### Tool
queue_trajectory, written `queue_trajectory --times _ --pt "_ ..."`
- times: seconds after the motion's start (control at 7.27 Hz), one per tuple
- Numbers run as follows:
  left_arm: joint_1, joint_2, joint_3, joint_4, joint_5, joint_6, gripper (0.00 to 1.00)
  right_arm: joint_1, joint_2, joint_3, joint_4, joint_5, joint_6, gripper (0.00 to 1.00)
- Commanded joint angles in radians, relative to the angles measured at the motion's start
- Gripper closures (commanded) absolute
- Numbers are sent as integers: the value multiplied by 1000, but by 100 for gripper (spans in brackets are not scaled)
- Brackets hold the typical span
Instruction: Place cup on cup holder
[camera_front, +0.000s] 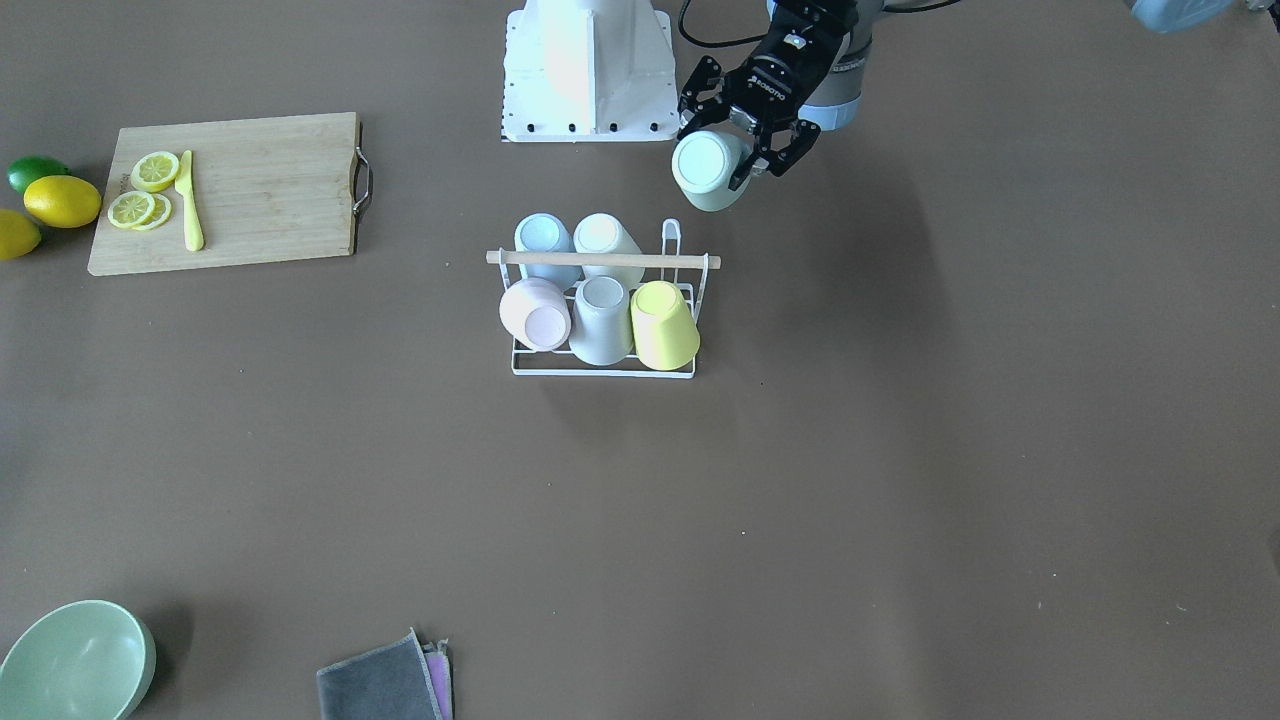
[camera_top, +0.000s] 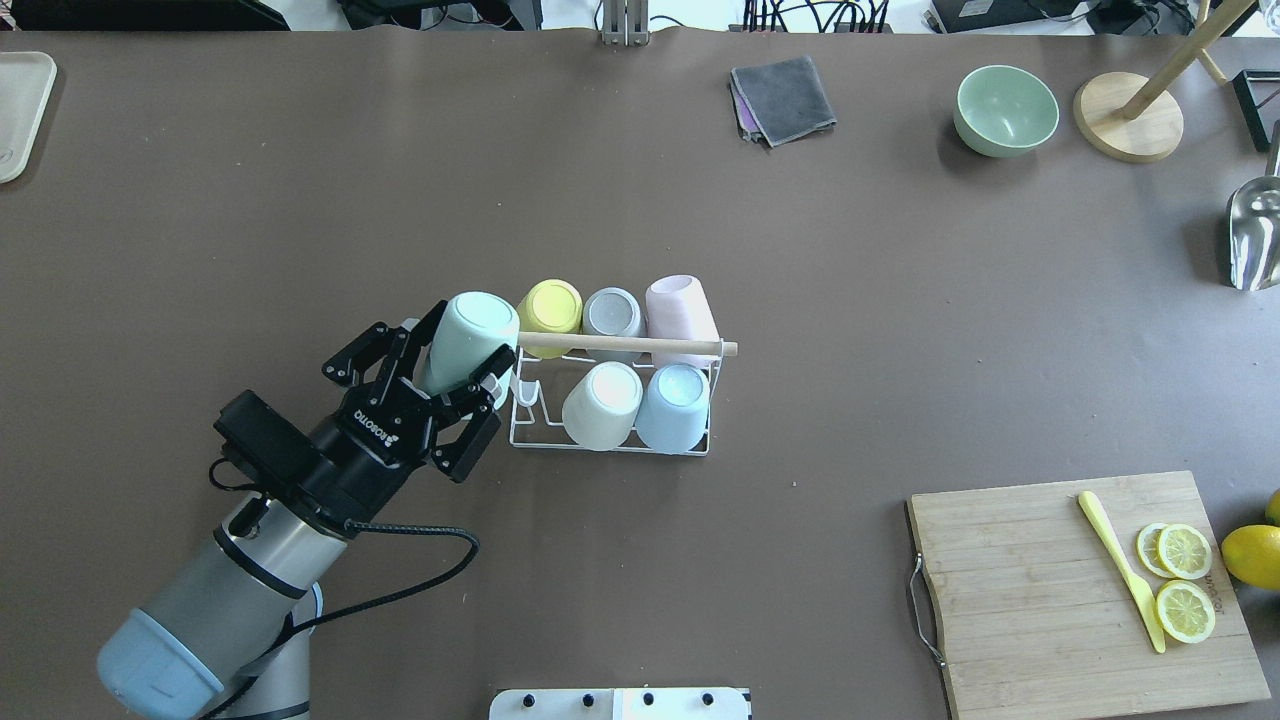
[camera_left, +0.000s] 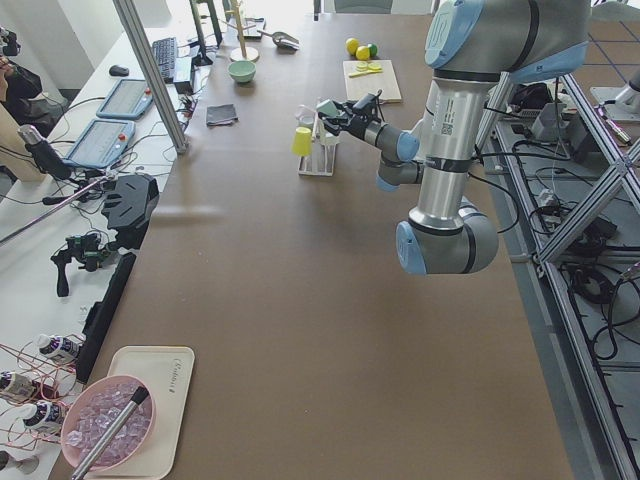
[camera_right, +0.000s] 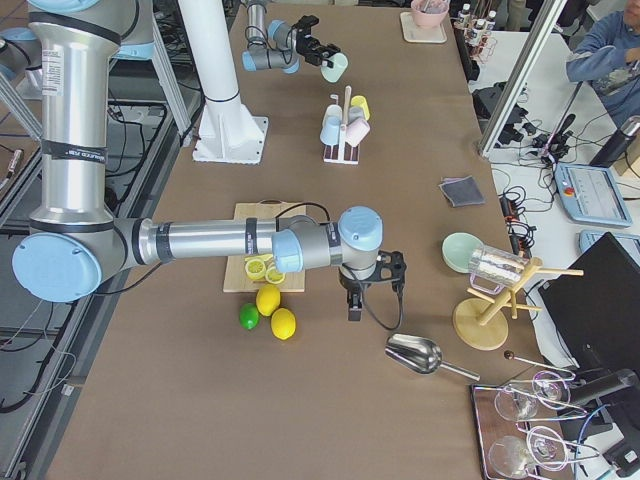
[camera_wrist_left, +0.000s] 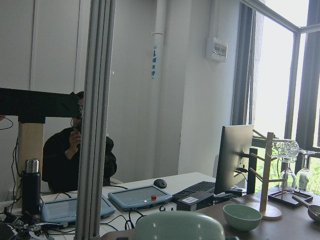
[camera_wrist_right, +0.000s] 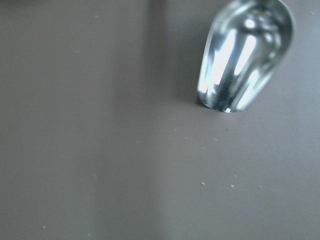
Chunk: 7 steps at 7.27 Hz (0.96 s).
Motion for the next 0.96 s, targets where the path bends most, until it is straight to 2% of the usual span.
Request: queue_trajectory --times 0.0,0.83 --pt "42 -38 37 -5 11 3 100 74 -5 -39 -115 -63 1 0" --pt "27 -57 68 12 6 12 100 91 3 -48 -104 -74 11 0"
